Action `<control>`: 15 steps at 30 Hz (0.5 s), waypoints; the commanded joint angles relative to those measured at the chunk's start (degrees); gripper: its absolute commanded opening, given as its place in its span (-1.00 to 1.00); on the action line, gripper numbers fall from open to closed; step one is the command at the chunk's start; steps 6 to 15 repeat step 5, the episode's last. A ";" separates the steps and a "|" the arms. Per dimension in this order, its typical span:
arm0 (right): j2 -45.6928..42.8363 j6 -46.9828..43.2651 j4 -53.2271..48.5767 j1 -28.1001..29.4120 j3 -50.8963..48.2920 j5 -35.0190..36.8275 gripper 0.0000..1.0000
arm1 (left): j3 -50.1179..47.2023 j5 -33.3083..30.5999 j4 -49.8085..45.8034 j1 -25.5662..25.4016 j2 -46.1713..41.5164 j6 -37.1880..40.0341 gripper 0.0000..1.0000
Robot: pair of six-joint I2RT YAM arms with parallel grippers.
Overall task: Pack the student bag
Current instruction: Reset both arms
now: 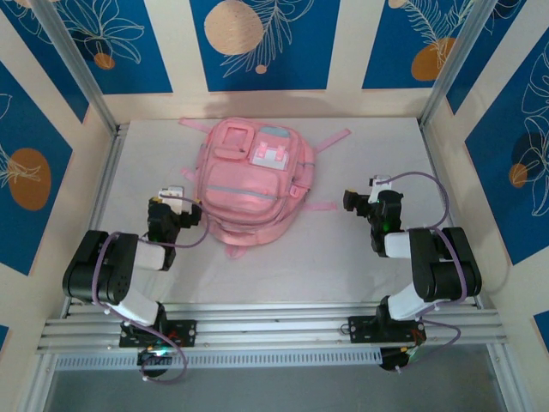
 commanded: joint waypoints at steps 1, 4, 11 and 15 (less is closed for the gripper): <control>0.08 -0.21 1.91 0.33 0.57 -0.76 0.99 | 1.31 0.25 1.63 0.46 0.41 -0.50 1.00; 0.08 -0.26 2.19 0.32 0.42 -0.82 0.99 | 1.40 0.12 1.47 0.47 0.40 -0.69 0.62; 0.06 -0.45 2.25 0.32 0.37 -1.26 0.99 | 1.40 0.31 1.50 0.46 0.37 -0.62 -0.83; 0.06 -0.45 2.25 0.32 0.37 -1.26 0.99 | 1.40 0.31 1.50 0.46 0.37 -0.62 -0.83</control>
